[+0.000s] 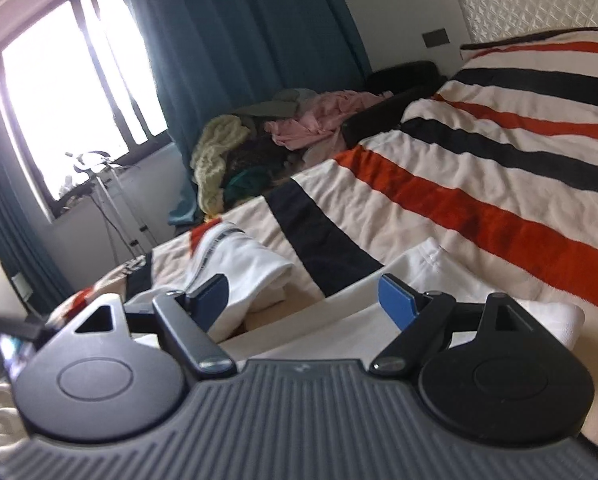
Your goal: Fold clothes
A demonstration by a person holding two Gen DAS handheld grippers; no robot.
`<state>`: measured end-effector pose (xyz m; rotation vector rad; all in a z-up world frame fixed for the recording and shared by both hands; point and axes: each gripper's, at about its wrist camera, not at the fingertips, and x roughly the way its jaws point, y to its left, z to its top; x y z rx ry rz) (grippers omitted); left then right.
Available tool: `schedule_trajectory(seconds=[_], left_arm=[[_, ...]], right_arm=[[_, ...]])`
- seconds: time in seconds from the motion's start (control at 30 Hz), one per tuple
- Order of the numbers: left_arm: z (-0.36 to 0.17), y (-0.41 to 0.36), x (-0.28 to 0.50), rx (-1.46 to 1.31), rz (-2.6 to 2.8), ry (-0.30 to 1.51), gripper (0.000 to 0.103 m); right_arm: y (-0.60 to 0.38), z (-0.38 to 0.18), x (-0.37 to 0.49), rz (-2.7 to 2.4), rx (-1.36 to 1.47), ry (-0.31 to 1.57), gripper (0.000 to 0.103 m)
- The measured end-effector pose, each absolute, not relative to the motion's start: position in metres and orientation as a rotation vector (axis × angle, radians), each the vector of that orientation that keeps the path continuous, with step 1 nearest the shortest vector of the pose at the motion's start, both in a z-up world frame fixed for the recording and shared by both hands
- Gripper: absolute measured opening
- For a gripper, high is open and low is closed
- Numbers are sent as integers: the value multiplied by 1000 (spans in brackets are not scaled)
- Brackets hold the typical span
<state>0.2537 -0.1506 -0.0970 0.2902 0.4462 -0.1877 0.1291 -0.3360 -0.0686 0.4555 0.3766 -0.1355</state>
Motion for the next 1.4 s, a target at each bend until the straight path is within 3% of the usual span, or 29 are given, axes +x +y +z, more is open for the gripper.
schedule_trajectory(seconds=[0.43, 0.57, 0.67, 0.77, 0.97, 1.13, 1.23, 1.27, 1.37, 1.4], left_arm=[[-141, -279, 377, 453, -186, 465, 96], [-151, -277, 396, 452, -149, 555, 62], [-139, -255, 395, 346, -153, 563, 21], [-114, -218, 388, 226, -143, 550, 14], [-73, -109, 369, -15, 10, 528, 12], [-93, -26, 357, -16, 127, 598, 14], [-104, 24, 345, -204, 68, 655, 22], [-102, 39, 336, -268, 52, 642, 25], [-85, 53, 309, -228, 17, 605, 61], [-78, 55, 299, -188, 8, 594, 66]], right_arm=[[-361, -107, 159, -303, 519, 393, 83], [-361, -116, 165, -325, 512, 409, 83], [-356, -118, 167, -320, 503, 414, 83], [-350, -117, 166, -312, 487, 413, 83], [-338, -111, 163, -295, 459, 402, 83], [-327, -109, 160, -248, 454, 393, 83], [-318, -108, 161, -142, 475, 382, 83], [-314, -109, 162, -117, 477, 381, 83], [-304, -112, 166, -63, 502, 392, 83], [-301, -114, 168, -46, 519, 401, 83]])
